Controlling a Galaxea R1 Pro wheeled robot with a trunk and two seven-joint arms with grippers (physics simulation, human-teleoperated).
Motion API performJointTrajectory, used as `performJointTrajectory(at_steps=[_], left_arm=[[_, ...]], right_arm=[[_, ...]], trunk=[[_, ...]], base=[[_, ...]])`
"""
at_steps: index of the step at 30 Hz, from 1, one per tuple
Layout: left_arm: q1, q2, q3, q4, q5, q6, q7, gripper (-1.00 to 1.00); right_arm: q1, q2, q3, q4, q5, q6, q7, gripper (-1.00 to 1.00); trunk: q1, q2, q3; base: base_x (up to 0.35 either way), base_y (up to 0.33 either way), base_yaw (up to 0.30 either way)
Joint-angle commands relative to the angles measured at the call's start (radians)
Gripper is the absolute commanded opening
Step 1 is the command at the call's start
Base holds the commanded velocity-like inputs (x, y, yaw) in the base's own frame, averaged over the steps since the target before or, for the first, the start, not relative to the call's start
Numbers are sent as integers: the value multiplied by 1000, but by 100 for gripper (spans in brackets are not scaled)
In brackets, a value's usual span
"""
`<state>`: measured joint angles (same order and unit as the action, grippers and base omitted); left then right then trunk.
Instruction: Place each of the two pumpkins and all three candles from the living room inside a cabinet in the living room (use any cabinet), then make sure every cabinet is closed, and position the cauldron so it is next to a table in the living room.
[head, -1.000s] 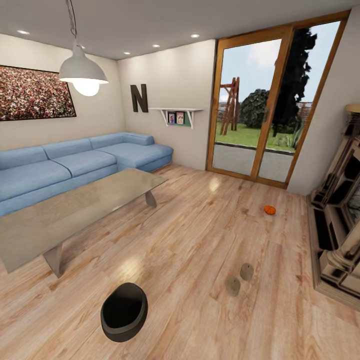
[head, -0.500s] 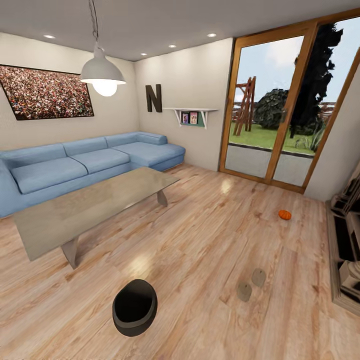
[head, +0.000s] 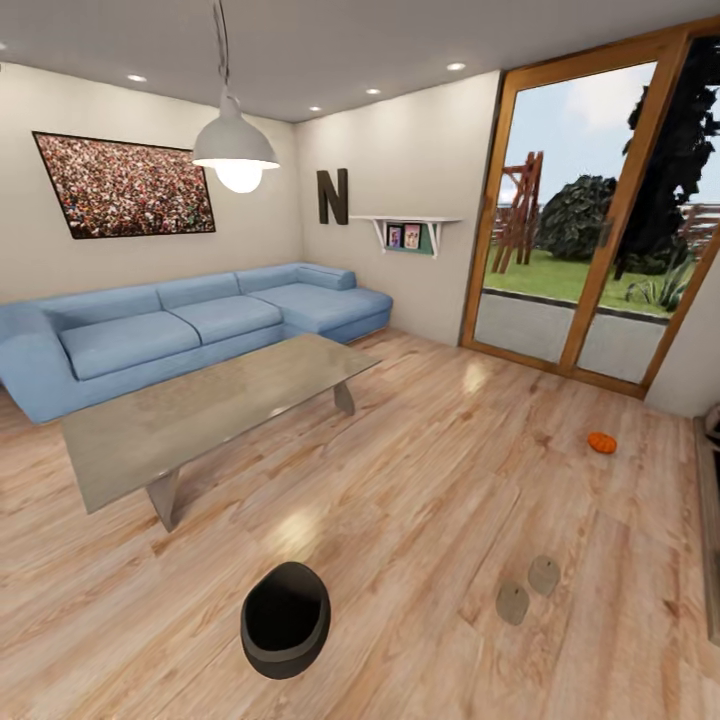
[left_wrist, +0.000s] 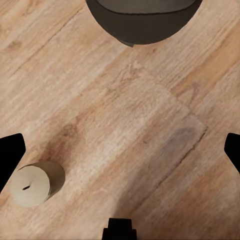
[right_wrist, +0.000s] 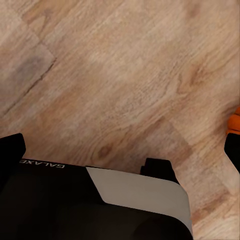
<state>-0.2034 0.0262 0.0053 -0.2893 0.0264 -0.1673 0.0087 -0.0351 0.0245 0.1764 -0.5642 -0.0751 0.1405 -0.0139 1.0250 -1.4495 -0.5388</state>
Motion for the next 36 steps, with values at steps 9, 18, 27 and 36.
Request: performJointTrajectory(at_steps=[9,18,27,36], left_arm=[[-1,-1,0,1,3,-13,1,100],[-1,-1,-1,1,3,-14,2,100],[-1,0,1,1,3,-14,1,100],[-1,0,0,1,3,-14,1,100]], right_arm=[[0,0,4,-2,-8,5,-1,100],[0,0,4,-2,-8,5,-1,100],[0,0,4,-2,-8,5,-1,100],[0,0,5,-2,-8,5,-1,100]], trunk=[[0,-1,-1],[0,-1,-1],[0,-1,-1],[0,-1,-1]], base=[[158,-6,10],[177,-112,0],[168,-41,0],[144,12,0]])
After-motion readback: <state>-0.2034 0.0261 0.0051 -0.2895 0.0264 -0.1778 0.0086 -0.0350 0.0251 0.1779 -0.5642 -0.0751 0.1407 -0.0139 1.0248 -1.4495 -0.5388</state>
